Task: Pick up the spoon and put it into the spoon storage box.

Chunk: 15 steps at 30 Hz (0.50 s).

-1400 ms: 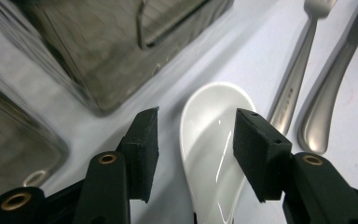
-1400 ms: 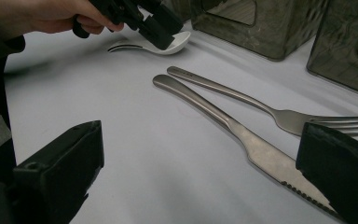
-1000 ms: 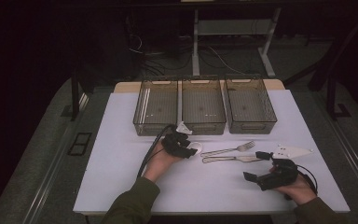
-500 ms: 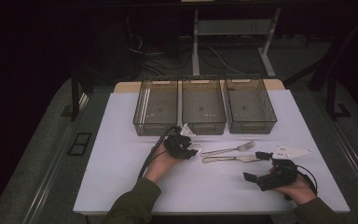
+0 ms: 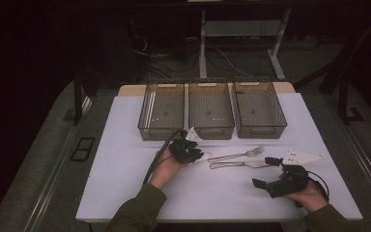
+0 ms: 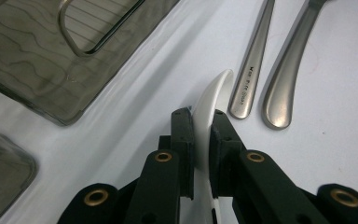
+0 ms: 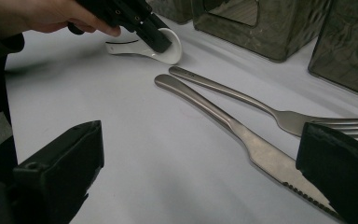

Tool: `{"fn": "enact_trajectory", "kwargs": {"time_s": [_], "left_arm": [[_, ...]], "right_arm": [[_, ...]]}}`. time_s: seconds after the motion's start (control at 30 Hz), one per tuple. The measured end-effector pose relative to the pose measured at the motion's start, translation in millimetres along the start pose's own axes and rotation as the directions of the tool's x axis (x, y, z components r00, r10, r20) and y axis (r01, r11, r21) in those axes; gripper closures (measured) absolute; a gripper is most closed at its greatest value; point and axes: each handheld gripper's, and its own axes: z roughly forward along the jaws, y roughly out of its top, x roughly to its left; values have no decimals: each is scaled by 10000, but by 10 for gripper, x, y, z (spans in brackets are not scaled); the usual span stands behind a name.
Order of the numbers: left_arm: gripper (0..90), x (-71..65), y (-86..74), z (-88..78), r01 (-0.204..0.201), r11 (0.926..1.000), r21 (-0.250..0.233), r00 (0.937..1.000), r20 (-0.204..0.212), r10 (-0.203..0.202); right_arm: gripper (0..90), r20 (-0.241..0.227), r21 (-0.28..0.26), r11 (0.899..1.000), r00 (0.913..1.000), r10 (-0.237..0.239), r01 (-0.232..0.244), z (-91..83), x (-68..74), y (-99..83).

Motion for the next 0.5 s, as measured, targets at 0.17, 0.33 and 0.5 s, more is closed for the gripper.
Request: {"fn": "enact_trajectory", "kwargs": {"time_s": [0.17, 0.33, 0.5], "left_arm": [[819, -13, 22, -18, -82, 10000, 37, 10000, 54, 82], [819, -43, 72, -80, -120, 9997, -209, 9999, 101, 122], [819, -63, 127, -167, -197, 9985, -503, 9996, 203, 207]], "right_arm": [[9, -4, -4, 10000, 10000, -8, 8, 1, 0, 0], [9, -13, -21, 10000, 10000, -41, 41, 0, -2, -1], [8, 28, -11, 9999, 9999, -102, 102, 4, 2, -4]]}}
